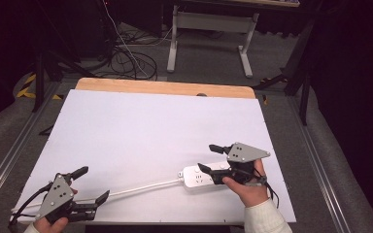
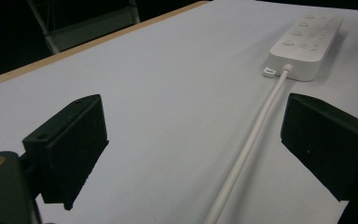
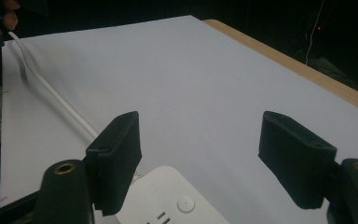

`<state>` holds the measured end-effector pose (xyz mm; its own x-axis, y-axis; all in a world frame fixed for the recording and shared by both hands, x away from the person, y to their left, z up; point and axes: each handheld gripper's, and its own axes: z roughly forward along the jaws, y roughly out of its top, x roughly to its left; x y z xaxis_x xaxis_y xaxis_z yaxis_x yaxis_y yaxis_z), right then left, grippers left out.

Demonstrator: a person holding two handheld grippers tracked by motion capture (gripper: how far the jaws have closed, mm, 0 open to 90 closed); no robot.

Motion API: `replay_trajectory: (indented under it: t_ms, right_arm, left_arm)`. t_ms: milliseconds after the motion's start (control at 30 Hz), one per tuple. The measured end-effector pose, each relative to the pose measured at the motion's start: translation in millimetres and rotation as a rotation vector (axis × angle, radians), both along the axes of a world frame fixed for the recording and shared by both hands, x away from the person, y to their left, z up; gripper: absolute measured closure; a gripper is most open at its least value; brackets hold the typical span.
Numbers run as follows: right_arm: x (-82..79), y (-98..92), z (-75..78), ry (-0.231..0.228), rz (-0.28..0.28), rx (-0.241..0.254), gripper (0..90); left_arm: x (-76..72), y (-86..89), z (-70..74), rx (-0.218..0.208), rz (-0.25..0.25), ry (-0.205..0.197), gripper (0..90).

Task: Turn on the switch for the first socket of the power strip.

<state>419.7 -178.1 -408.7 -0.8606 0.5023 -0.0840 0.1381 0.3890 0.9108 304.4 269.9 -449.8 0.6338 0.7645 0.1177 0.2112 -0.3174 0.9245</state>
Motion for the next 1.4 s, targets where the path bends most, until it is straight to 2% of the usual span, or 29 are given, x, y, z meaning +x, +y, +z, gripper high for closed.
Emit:
replay_trajectory:
  t_ms: [167, 500, 667, 700, 733, 833, 900, 933, 1000, 1033, 1067, 1233, 1267, 1400]
  right_arm:
    - [7.4, 7.4, -1.6, 0.010, 0.008, 0.004, 31.2]
    - [14.1, 23.1, -5.1, 0.024, 0.011, -0.035, 35.3]
    - [16.5, 25.5, -8.0, 0.083, -0.001, -0.096, 62.9]
    - [16.5, 25.5, -8.0, 0.083, -0.001, -0.096, 62.9]
    - [17.0, 26.3, -9.1, 0.121, 0.002, -0.109, 76.6]
    - [17.3, 27.5, -10.2, 0.158, 0.001, -0.108, 90.0]
    - [17.5, 28.1, -10.5, 0.162, -0.002, -0.120, 90.0]
    - [17.9, 29.6, -11.1, 0.170, -0.015, -0.151, 90.0]
    - [18.2, 30.7, -11.8, 0.176, -0.022, -0.175, 90.0]
    - [18.2, 30.7, -11.8, 0.176, -0.022, -0.175, 90.0]
    - [18.7, 32.1, -12.6, 0.171, -0.039, -0.218, 90.0]
    - [19.2, 34.4, -13.9, 0.180, -0.042, -0.255, 90.0]
    - [19.7, 35.9, -15.2, 0.192, -0.043, -0.276, 90.0]
    - [21.8, 37.4, -18.7, 0.215, -0.062, -0.310, 90.0]
  left_arm:
    - [0.1, -0.1, 0.0, 0.000, 0.000, 0.000, 7.7]
    - [0.2, 0.9, 0.2, 0.005, -0.002, -0.004, 7.7]
    - [0.4, 0.3, 0.0, 0.009, -0.002, -0.002, 7.7]
    - [0.5, 0.1, 0.0, 0.011, -0.001, -0.002, 7.7]
    - [0.6, -0.2, -0.1, 0.011, -0.001, -0.003, 7.7]
    - [0.7, -0.3, -0.2, 0.011, 0.000, -0.004, 7.7]
    - [0.8, -0.2, -0.2, 0.011, 0.001, -0.003, 7.7]
    - [1.0, -0.2, -0.4, 0.010, 0.000, -0.002, 7.7]
    - [0.9, -0.3, -0.4, 0.010, 0.000, -0.002, 7.7]
    - [0.9, -0.3, -0.4, 0.010, 0.000, -0.002, 7.7]
    - [0.9, -0.4, -0.4, 0.010, -0.001, -0.002, 7.7]
    - [1.0, -0.3, -0.5, 0.011, 0.000, -0.002, 7.7]
    - [0.9, -0.4, -0.5, 0.012, 0.000, -0.002, 7.7]
    - [0.7, -0.6, -0.4, 0.015, 0.000, -0.003, 7.7]
